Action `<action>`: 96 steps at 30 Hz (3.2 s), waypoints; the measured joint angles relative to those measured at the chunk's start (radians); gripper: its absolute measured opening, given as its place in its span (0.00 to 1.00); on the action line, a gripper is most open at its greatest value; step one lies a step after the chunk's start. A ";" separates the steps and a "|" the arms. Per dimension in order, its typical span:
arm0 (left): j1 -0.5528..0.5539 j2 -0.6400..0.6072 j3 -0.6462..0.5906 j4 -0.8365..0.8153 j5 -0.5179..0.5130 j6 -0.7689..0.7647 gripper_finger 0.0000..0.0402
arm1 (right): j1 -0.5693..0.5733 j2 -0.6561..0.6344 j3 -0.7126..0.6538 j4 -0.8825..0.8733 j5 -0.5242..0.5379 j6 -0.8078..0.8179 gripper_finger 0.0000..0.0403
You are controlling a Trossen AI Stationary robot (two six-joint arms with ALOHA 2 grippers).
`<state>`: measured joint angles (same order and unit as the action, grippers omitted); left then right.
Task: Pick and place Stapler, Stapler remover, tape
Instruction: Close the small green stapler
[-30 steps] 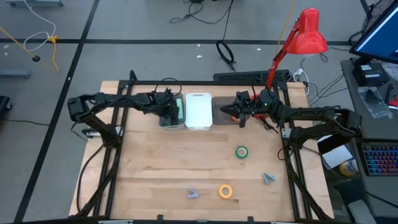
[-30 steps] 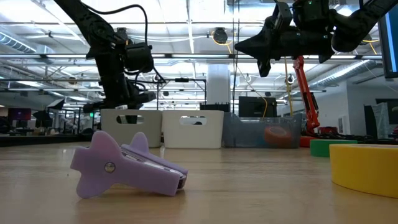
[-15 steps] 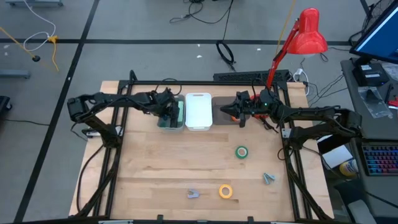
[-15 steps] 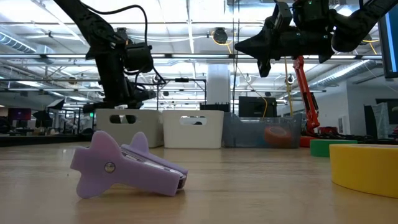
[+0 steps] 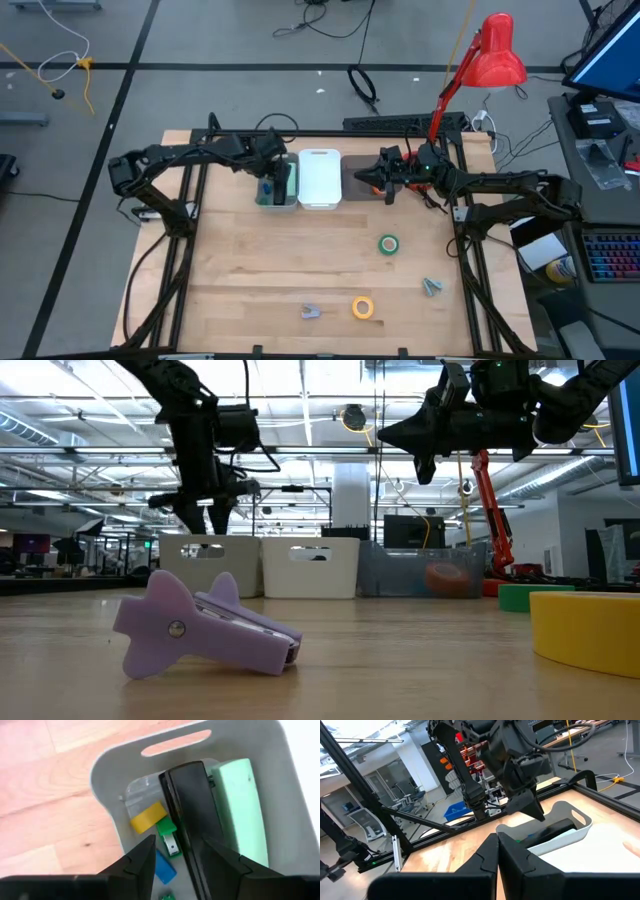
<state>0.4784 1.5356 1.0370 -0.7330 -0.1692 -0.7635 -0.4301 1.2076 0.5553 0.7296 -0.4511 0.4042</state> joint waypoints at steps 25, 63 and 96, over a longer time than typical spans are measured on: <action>-0.017 0.061 0.057 -0.073 -0.151 0.066 0.33 | 0.000 0.000 0.000 0.000 0.000 0.003 0.00; -0.042 0.139 0.056 -0.080 -0.207 0.141 0.33 | 0.000 0.000 0.000 -0.001 0.000 0.004 0.00; -0.109 0.231 0.057 -0.082 -0.300 0.341 0.33 | -0.001 0.000 0.000 -0.004 0.004 0.016 0.00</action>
<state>0.3698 1.7671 1.0943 -0.8154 -0.4696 -0.4226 -0.4309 1.2079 0.5552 0.7258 -0.4473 0.4198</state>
